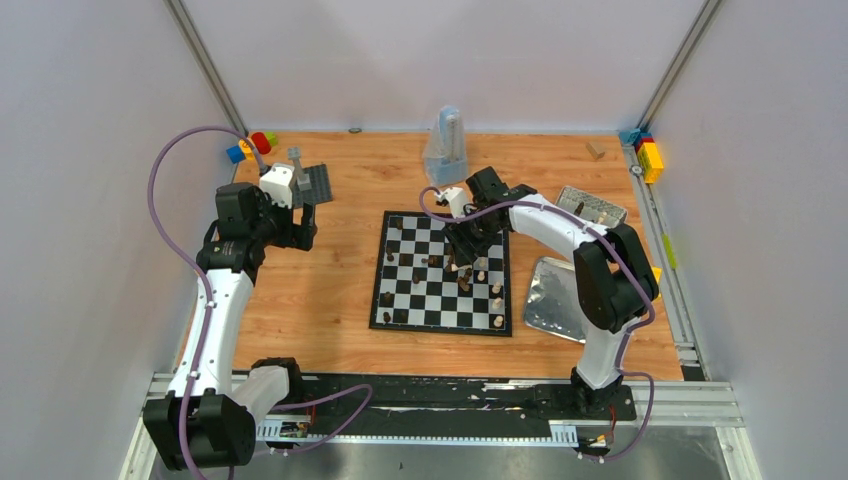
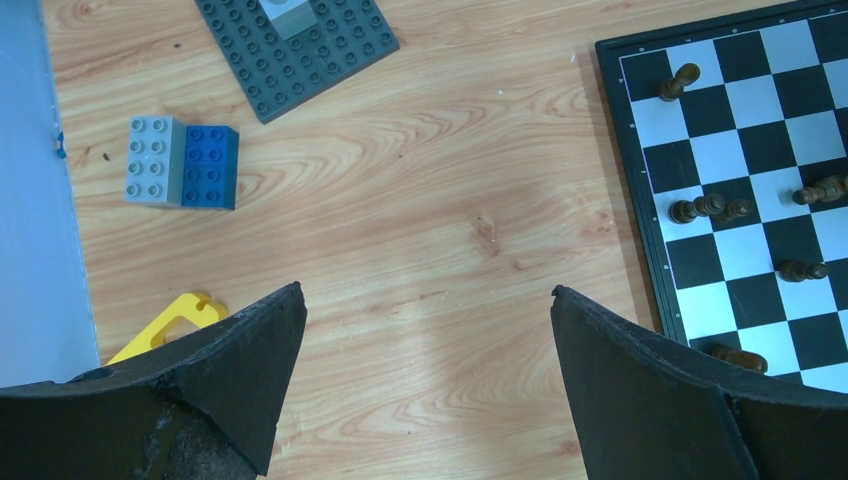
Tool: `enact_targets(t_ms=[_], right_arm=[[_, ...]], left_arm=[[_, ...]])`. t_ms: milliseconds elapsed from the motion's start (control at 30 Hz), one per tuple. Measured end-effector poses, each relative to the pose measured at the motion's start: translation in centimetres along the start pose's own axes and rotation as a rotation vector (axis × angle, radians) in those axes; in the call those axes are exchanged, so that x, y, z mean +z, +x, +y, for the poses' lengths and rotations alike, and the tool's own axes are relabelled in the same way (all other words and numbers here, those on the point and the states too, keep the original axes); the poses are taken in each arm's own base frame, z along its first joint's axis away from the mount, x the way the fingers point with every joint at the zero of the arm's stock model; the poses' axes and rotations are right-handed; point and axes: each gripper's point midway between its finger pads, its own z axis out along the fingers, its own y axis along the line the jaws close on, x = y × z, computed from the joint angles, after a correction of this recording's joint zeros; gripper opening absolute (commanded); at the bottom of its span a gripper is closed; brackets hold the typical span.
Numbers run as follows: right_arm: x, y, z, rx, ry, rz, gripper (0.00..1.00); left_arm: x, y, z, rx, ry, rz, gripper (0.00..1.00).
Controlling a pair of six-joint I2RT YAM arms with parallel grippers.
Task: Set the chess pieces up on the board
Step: Pick up the chess piece from the chessboard.
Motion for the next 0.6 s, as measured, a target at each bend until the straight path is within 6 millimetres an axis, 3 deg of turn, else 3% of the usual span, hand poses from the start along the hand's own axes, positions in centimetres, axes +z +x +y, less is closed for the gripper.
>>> enact_targets(t_ms=[600], right_arm=[[0.87,0.86,0.27,-0.115,-0.008,0.038,0.38]], left_arm=[[-0.03,-0.02,0.01,0.001,-0.001,-0.001,1.00]])
